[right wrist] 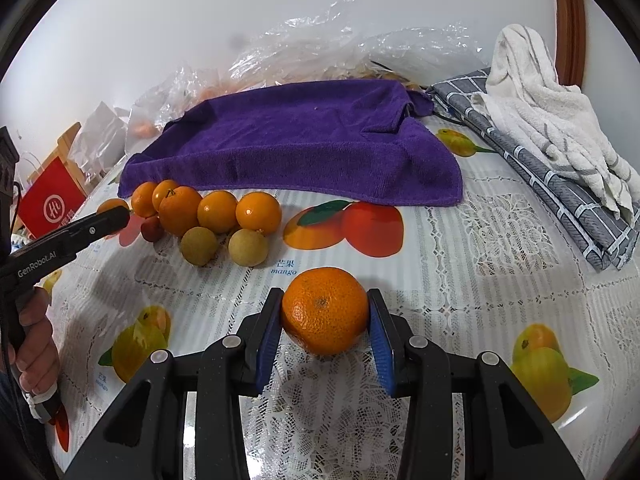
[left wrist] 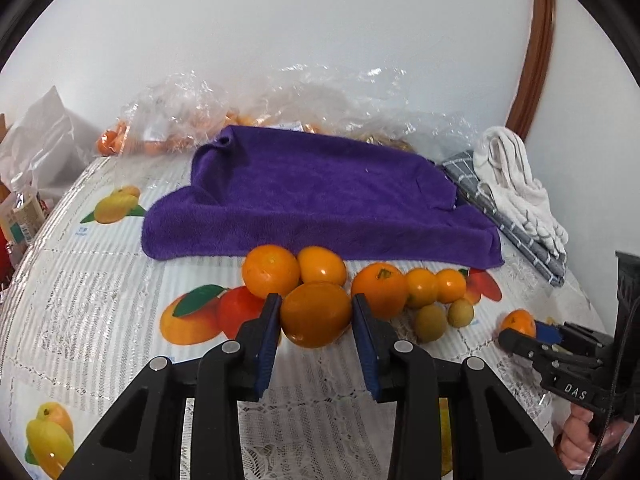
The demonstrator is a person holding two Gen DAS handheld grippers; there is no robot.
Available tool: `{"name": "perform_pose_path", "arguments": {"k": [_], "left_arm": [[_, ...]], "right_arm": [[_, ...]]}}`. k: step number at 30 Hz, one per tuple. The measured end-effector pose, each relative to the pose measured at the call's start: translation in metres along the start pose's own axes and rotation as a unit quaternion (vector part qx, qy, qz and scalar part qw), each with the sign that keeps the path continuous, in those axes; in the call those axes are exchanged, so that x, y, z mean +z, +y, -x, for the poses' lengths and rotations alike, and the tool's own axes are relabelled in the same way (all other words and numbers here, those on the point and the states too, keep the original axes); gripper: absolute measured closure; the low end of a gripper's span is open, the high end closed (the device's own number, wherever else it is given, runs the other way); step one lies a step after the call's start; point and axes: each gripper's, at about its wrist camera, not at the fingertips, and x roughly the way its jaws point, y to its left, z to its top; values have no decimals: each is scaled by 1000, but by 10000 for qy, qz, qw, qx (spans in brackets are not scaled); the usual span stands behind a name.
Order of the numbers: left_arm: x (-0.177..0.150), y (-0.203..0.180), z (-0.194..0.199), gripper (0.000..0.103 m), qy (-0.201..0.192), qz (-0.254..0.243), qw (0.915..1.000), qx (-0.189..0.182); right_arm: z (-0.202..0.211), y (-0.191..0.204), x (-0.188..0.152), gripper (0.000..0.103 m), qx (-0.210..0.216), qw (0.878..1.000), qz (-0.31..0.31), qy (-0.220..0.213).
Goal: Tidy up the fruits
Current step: 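Lift both held oranges and carry them over the purple towel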
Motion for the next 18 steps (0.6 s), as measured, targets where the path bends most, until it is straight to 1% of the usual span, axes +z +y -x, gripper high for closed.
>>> {"name": "perform_pose_path", "arguments": {"k": [2,5,9,11,15,18], "left_arm": [[3,3,3,70,-36,103,9999,-54],[10,6,13,70,-68,190,9998,-21],[31,2,26,70,-101,78,9998,149],[44,2,31,70,-152,71,9997,191],[77,6,36,70,-119,225,9988,415],[100,8,38,70,-201,212,9980,560]], "right_arm": [[1,-1,1,62,36,10000,-20,4],[3,-1,4,62,36,10000,-45,46],[17,1,22,62,-57,9999,34,-103],[27,3,38,62,-62,9996,89,-268],[41,2,77,62,-22,9984,77,-561],[41,1,109,62,9,9977,51,-678]]}}
